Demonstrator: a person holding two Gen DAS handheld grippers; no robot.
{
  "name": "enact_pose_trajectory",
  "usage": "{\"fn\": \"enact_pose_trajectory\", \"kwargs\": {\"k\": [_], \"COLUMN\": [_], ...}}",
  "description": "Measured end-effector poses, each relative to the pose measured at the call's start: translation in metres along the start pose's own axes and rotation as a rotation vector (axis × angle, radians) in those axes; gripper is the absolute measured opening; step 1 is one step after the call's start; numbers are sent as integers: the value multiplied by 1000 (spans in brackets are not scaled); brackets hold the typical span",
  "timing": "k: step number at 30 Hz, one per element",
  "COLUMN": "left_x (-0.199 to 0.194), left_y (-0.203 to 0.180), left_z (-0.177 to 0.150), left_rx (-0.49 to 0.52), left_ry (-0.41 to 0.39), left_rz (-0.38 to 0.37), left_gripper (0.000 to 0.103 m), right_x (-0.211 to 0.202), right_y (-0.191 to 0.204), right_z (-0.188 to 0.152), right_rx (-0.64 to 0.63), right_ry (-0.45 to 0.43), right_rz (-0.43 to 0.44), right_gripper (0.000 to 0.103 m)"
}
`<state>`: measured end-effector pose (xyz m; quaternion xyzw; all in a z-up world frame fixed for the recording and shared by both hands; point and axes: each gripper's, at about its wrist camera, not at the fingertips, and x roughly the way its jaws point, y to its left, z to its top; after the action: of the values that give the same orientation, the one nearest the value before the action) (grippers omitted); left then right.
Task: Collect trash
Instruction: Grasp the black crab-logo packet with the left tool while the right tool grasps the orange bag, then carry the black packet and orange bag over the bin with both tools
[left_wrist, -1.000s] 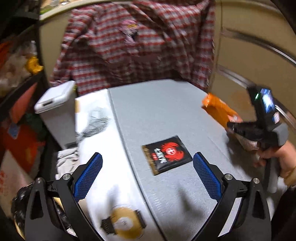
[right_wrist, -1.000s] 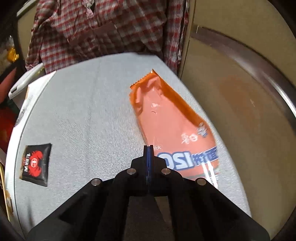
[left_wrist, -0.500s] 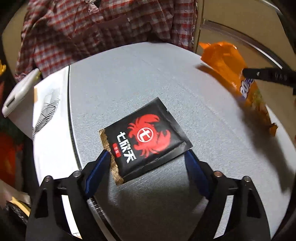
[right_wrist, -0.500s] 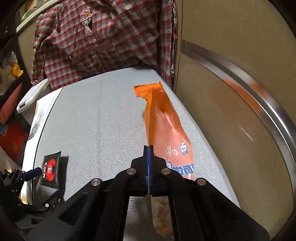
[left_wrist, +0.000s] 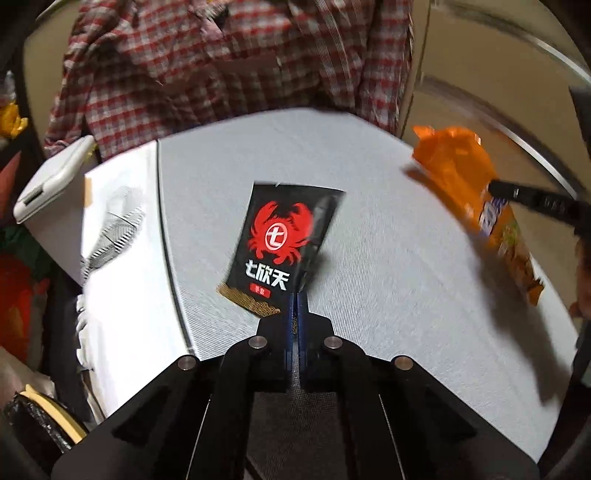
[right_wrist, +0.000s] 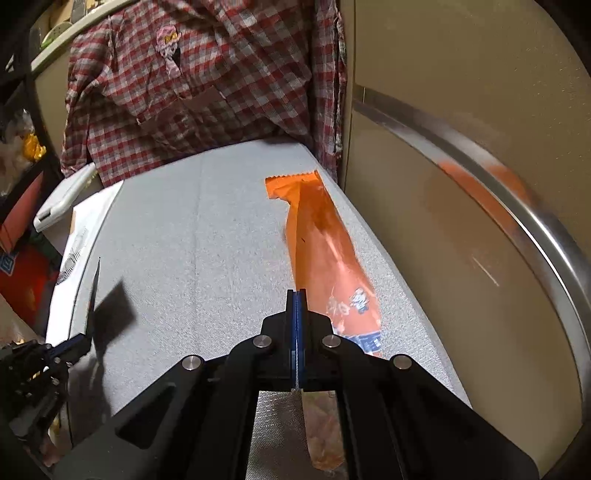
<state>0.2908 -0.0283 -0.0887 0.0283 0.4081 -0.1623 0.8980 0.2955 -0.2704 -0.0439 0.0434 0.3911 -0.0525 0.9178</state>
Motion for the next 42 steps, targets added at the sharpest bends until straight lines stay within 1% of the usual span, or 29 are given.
{"fn": "enact_pose_trajectory", "kwargs": {"k": [5,8,12,15,18,24,30,37,42], "left_x": [-40,-63,-100,-129,-159,-203,-243,-281,-298], "left_y": [4,7,9,13,23,45,68,92,110], "left_z": [6,5,2,-5,-19,-47,-73,-99,-115], "left_rx": [-24,-45,-63,-77,-95,-149,-185,-239,-276], "left_ry": [-63,-82,-127,-158,-178,-192,-199,-222,-236], "left_rz": [18,26,47,70,107,169,256,324,346], "left_gripper": [0,0,0,0,0,0,0,0,0], "right_x": [-27,-50,-82,-104,-124,-156,-177,-192,-195], "right_y": [7,18,39,57,80,127,172,225,261], "right_z": [2,1,-6,-14,-22,-43,-64,-87,-97], "right_rx": [-4,-18,-32,-52,-79,-145,-215,-301,-351], "right_ry": [-47,-77,-108,-124,-134,-132,-114,-88,-63], "right_rz": [68,117,183,238,299,405,505,583,624], "right_gripper": [0,0,0,0,0,0,0,0,0]}}
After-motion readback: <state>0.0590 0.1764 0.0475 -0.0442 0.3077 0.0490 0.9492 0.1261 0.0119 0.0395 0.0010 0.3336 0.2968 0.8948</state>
